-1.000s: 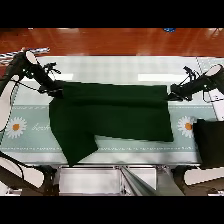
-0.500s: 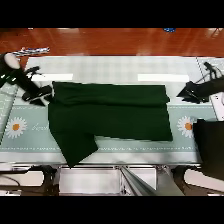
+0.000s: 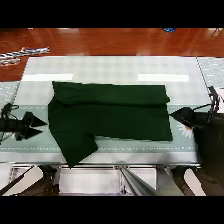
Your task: Fold the shirts.
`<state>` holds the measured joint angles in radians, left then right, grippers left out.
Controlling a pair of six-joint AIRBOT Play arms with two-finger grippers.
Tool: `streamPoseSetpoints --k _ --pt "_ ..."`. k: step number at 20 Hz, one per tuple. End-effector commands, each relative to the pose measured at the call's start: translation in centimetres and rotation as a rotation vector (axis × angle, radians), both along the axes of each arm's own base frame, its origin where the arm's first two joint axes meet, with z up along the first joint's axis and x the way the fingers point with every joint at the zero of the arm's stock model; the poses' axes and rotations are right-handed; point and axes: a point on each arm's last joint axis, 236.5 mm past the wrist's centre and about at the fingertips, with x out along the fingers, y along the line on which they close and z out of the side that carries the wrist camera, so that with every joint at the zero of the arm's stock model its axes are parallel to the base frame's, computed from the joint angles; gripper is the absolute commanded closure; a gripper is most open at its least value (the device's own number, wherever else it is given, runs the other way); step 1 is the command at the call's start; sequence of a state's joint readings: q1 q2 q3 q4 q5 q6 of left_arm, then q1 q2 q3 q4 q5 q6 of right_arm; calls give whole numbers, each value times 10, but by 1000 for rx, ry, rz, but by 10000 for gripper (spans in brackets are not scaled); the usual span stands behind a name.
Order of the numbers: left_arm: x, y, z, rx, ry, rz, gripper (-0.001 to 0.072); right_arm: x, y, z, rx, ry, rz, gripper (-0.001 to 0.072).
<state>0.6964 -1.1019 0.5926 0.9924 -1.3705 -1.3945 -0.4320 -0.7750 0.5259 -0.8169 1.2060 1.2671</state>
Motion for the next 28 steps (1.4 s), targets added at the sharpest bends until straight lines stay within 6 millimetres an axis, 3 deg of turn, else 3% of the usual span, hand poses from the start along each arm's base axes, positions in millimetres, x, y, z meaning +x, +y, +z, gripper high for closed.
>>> streamPoseSetpoints --k 1,5,10,12,14,16,17,20,22,28 --pt "-20 -17 -23 -32 21 24 206 -12 17 8 45 -47 6 301" --pt "-27 -31 -44 -29 57 -6 206 -10 20 13 67 -58 -5 301" --pt "-31 -55 -55 -33 68 -134 207 -3 19 17 88 -75 -39 301" --pt "-33 -67 -58 -47 83 -186 226 7 3 15 51 -88 -111 301" --pt "-38 -75 -61 -56 99 -226 666 1 -37 -5 -50 -14 -231 301" --pt "-39 -77 -59 -63 84 -259 685 -37 -75 -34 -175 163 -302 301" --pt "-40 -77 -59 -65 77 -269 685 -59 -80 -46 -200 252 -295 301" --pt "-39 -76 -59 -62 75 -266 685 -100 -45 -69 -90 401 -205 301" --pt "-39 -77 -59 -63 76 -267 685 -92 -33 -65 -36 362 -184 301" --pt "-39 -76 -59 -62 75 -267 685 -100 -28 -87 36 494 -159 300"
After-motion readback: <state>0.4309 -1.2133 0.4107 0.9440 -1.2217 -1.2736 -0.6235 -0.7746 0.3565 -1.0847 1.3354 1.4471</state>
